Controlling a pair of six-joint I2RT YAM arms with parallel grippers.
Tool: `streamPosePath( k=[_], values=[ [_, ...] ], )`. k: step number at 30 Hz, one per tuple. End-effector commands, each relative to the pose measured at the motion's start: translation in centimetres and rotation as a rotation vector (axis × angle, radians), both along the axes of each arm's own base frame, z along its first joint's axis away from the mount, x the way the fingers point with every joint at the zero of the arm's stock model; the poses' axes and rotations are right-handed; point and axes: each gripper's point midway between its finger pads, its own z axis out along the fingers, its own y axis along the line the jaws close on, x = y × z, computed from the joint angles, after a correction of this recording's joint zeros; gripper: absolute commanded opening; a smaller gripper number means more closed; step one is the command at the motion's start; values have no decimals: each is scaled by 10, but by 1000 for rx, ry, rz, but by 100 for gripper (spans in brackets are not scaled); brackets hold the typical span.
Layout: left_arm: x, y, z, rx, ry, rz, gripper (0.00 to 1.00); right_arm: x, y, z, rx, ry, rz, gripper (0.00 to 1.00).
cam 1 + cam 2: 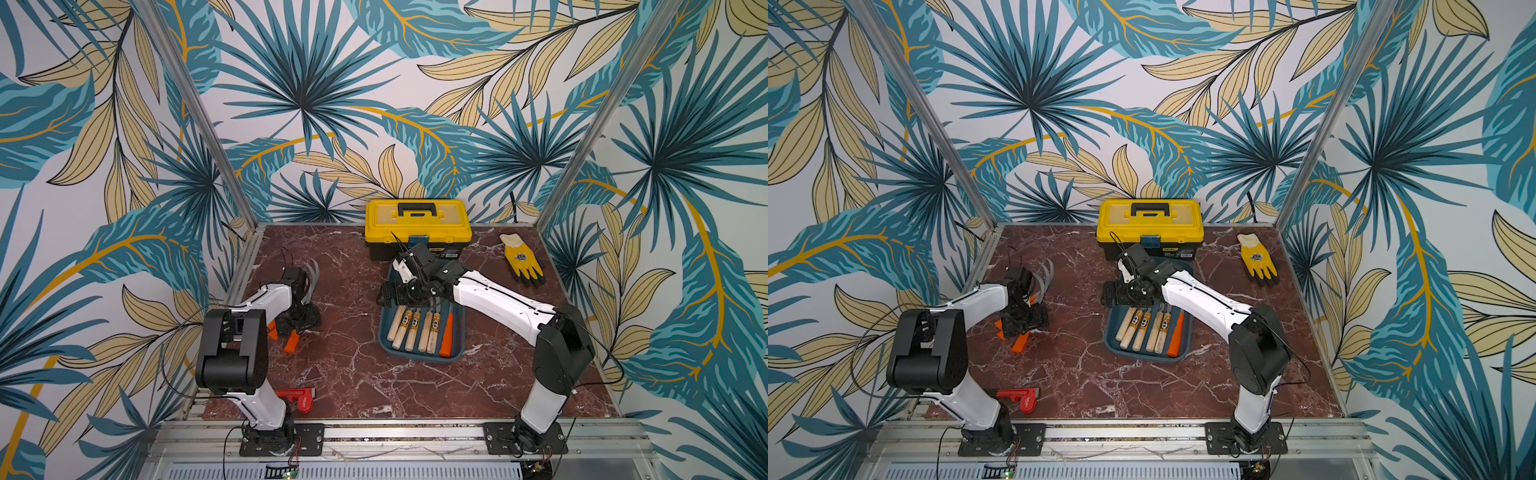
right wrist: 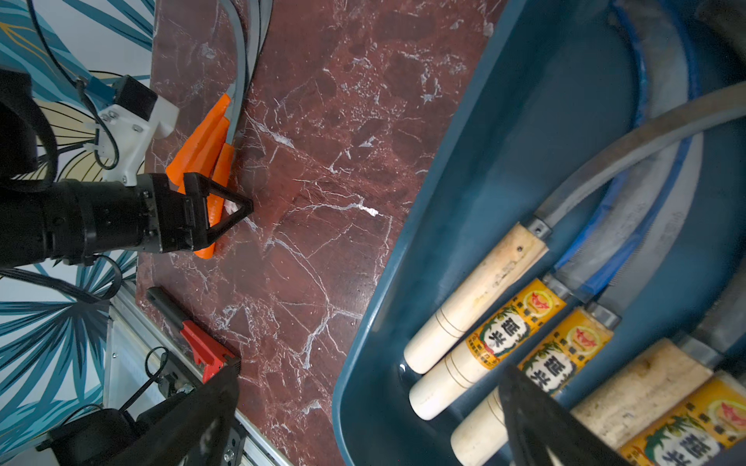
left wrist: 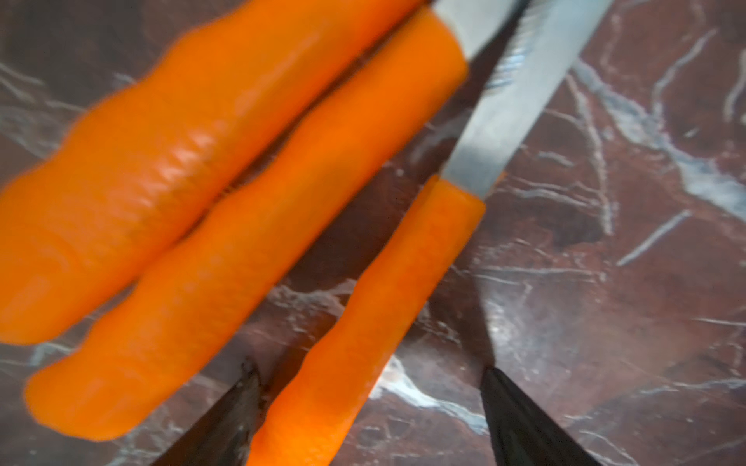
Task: Put small sickles into storage boxes
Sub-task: Pick up the sickle at the center of the board.
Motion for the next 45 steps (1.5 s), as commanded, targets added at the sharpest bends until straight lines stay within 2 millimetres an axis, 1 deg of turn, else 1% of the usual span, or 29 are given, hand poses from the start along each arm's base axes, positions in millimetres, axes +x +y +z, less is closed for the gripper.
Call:
streamPosePath(
  k=[1, 3, 5, 10, 12, 14, 16, 19, 22, 27, 29, 37, 45],
  values=[
    [-13, -29, -8, -70, 27, -21, 77, -1, -10, 7, -26, -19, -8, 100],
    [-19, -38, -11, -77, 41, -28, 71, -1, -13, 7, -30, -22, -11, 100],
    [-23, -47, -13, -78, 51, -42, 67, -2, -14, 8, -32, -25, -12, 100],
    [-34, -66, -12, -81, 57, -67, 55, -4, -19, 10, -37, -32, -18, 99],
    [-37, -72, -11, -83, 55, -75, 47, -4, -20, 12, -36, -36, -19, 100],
    [-39, -78, -10, -85, 54, -82, 35, -5, -21, 13, -37, -40, -21, 100],
    [-40, -83, -10, -86, 56, -90, 31, -5, -22, 14, -37, -42, -21, 100],
    [-42, -89, -11, -88, 60, -99, 20, -7, -24, 15, -34, -44, -24, 100],
    [-40, -95, -8, -91, 53, -106, 12, -9, -27, 16, -36, -49, -26, 99],
    [-34, -106, 5, -95, 24, -115, 10, -15, -35, 18, -52, -56, -27, 100],
    [-31, -110, 12, -97, 8, -122, 7, -16, -39, 19, -58, -61, -31, 100],
    [-19, -124, 41, -107, -46, -147, 7, -21, -53, 23, -69, -73, -49, 100],
    [-18, -132, 65, -122, -88, -162, 5, -22, -66, 30, -74, -90, -70, 100]
  ],
)
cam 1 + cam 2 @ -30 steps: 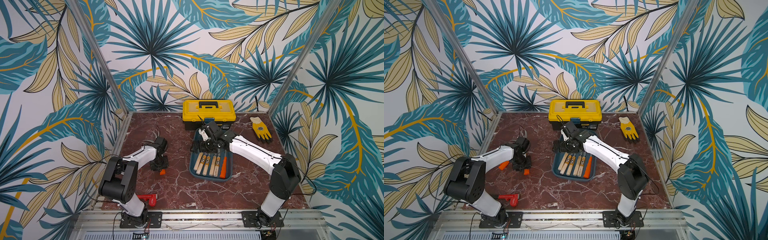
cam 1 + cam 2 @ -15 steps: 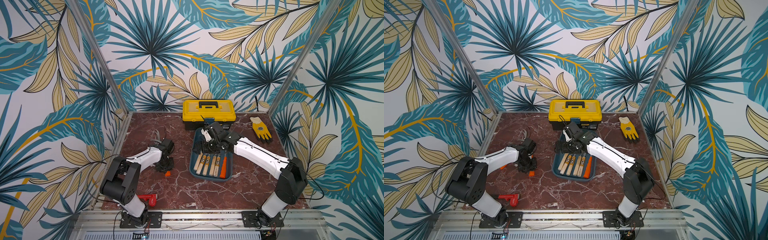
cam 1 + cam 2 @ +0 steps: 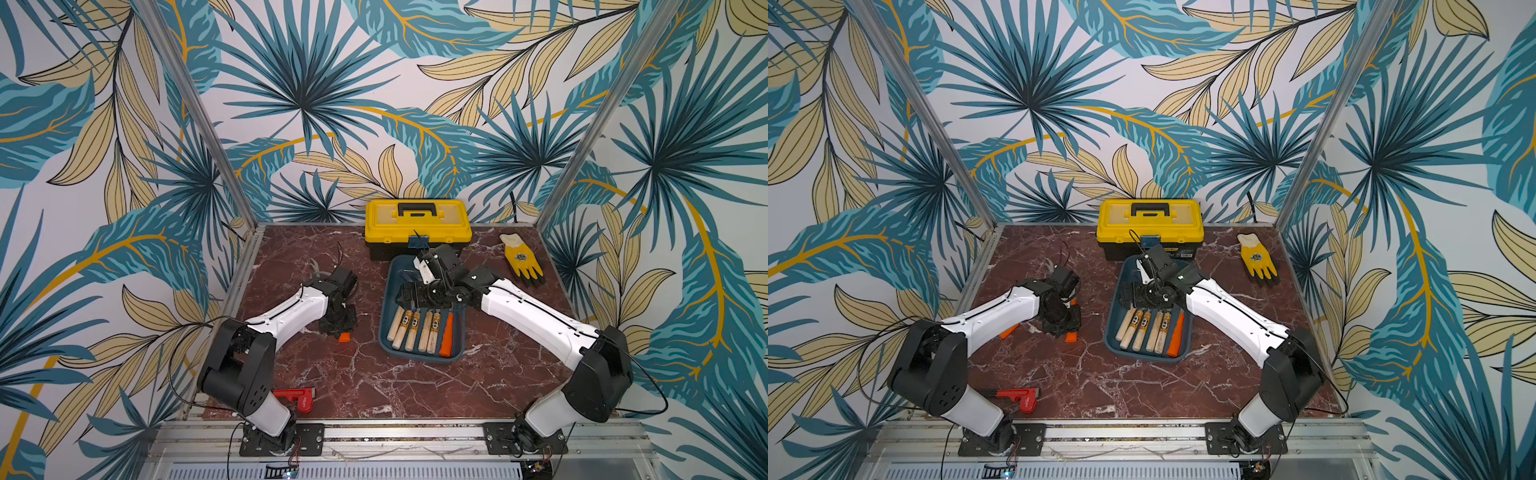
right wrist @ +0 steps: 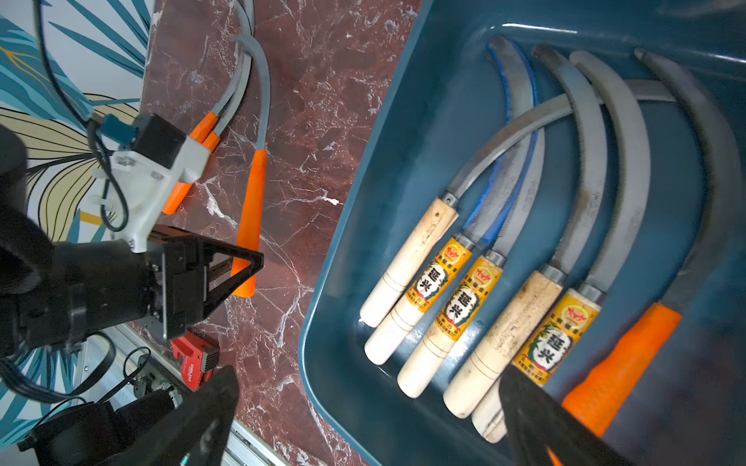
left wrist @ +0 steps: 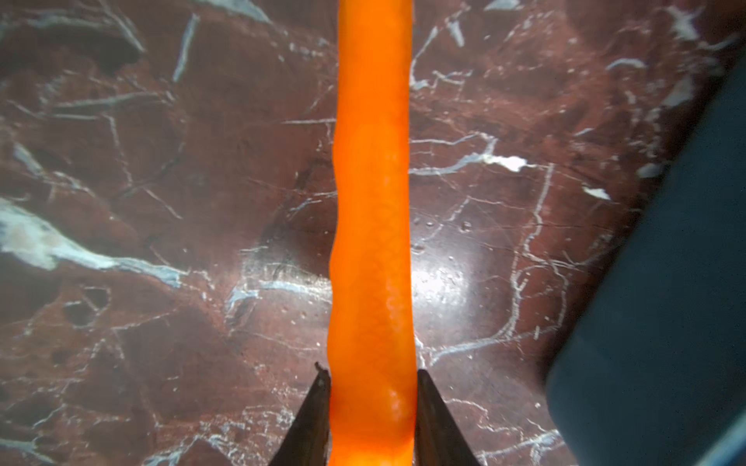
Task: Put small sickles into storage boxes
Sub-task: Pick up the sickle at the center of the board, then place the sickle in the storage box.
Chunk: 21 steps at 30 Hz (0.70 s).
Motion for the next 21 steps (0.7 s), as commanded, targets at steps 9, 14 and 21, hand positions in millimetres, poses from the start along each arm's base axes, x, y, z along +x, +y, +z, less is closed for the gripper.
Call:
streamPosePath(
  k=[9, 14, 21],
  values=[
    [-5, -13, 28, -15, -54, -23, 2, -6, -19, 3, -28, -16, -29, 100],
    [-6, -16, 36, -9, -72, -36, 0, -8, -22, 6, -29, -28, -43, 99],
    [-7, -20, 51, -15, -108, -56, 0, -10, -30, 9, -37, -45, -65, 100]
  ],
)
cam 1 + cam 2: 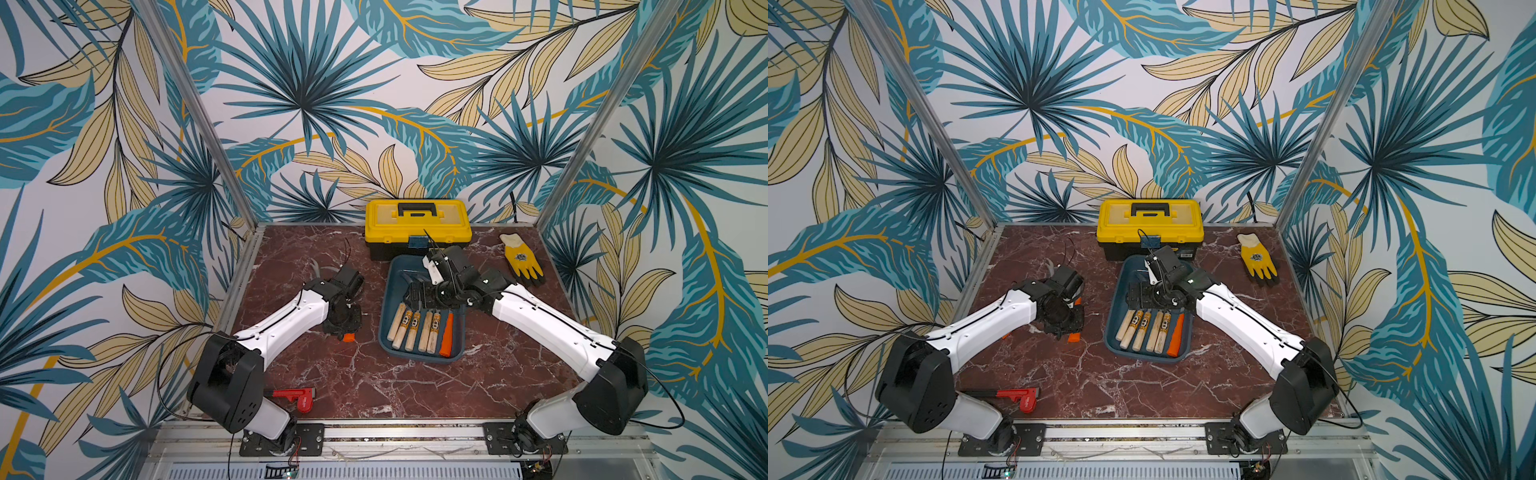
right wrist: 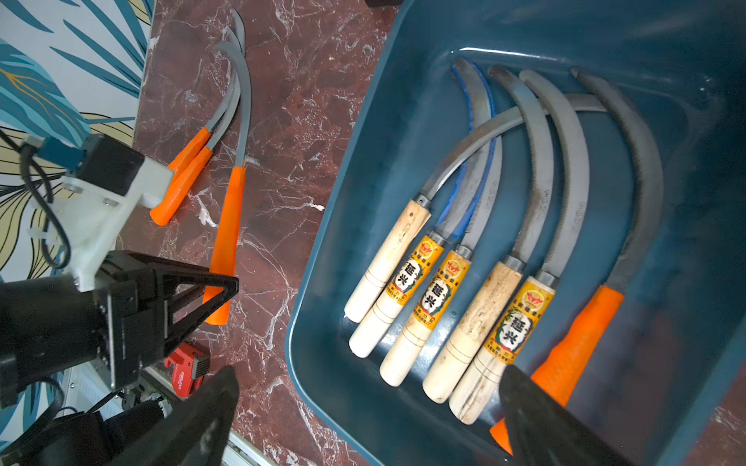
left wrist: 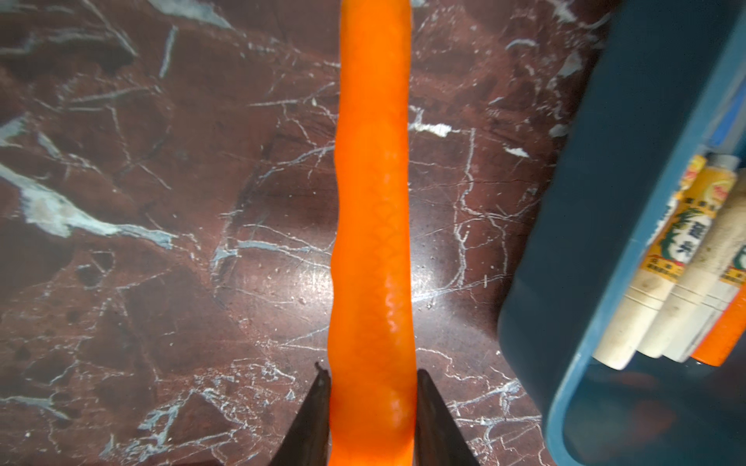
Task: Put small sickles into storage boxes
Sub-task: Place the sickle in the storage box.
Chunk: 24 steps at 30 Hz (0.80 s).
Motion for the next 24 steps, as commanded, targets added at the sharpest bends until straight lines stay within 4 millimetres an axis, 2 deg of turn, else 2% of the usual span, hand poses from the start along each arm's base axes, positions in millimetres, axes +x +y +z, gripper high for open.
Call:
streamPosePath(
  k=[1, 12, 24],
  values=[
    [5, -3, 23, -9, -61, -4, 0, -5, -12, -3, -25, 2, -29, 99],
    [0, -8, 39, -19, -93, -26, 0, -3, -21, 2, -42, -19, -59, 99],
    [-13, -49, 59, -52, -123, -107, 0, -5, -41, 7, -64, -35, -97, 100]
  ],
)
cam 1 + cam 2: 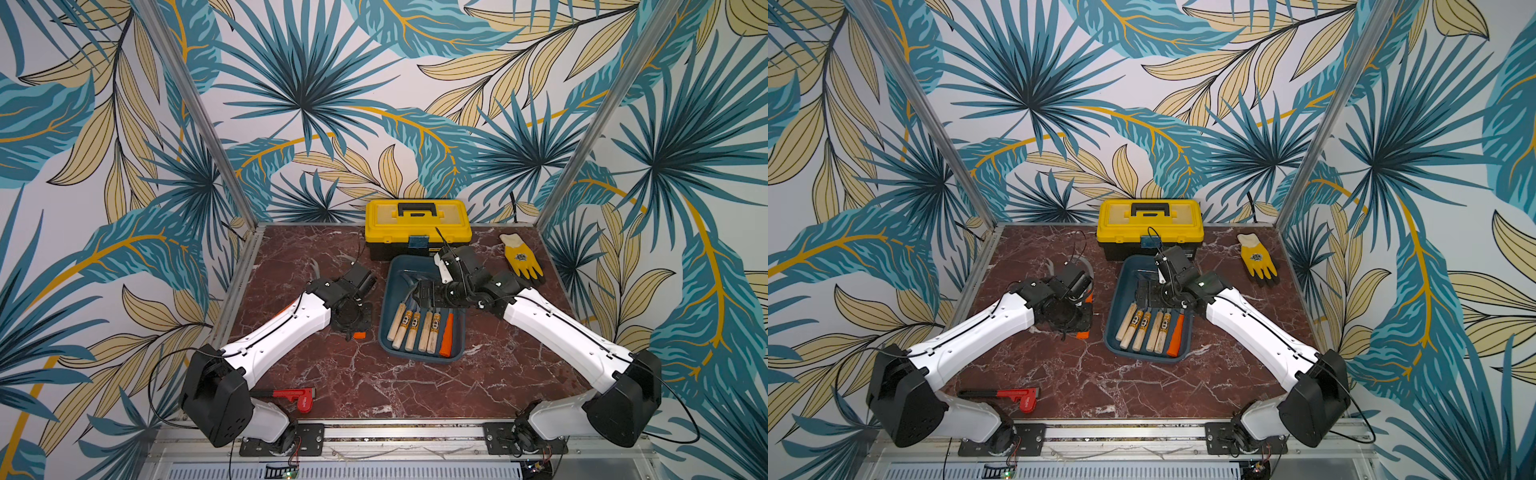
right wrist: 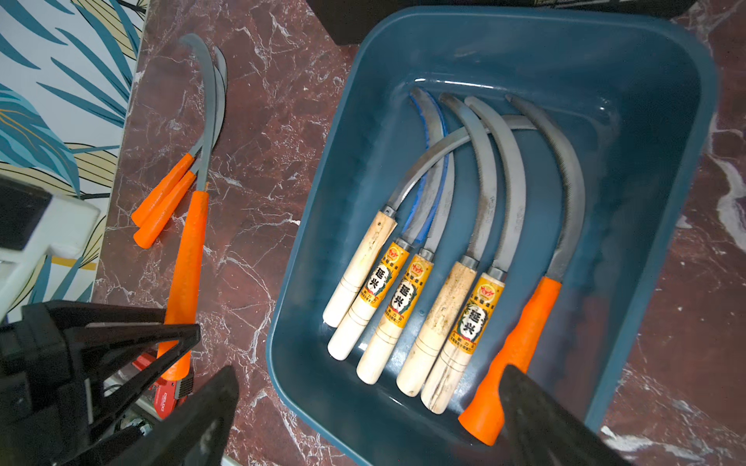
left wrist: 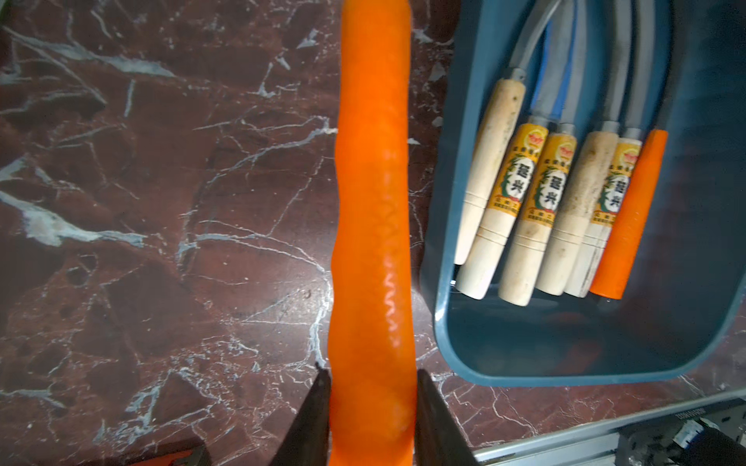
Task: Put small sickles into storage boxes
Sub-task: Place the sickle in the storage box.
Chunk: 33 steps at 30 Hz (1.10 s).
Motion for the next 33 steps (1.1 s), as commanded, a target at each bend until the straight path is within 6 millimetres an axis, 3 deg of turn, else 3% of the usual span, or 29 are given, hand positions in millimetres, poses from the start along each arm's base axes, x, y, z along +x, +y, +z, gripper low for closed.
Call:
streamPosePath(
  k=[1, 17, 33],
  values=[
    [0, -11, 13, -11, -34, -7, 0, -8, -16, -5, -34, 14, -28, 100],
    [-21, -73, 3, 32, -24, -161, 0, -23, -62, -3, -48, 6, -119, 99],
    [-7, -102, -32, 100, 33, -244, 0, -41, -89, -5, -66, 6, -166, 100]
  ],
)
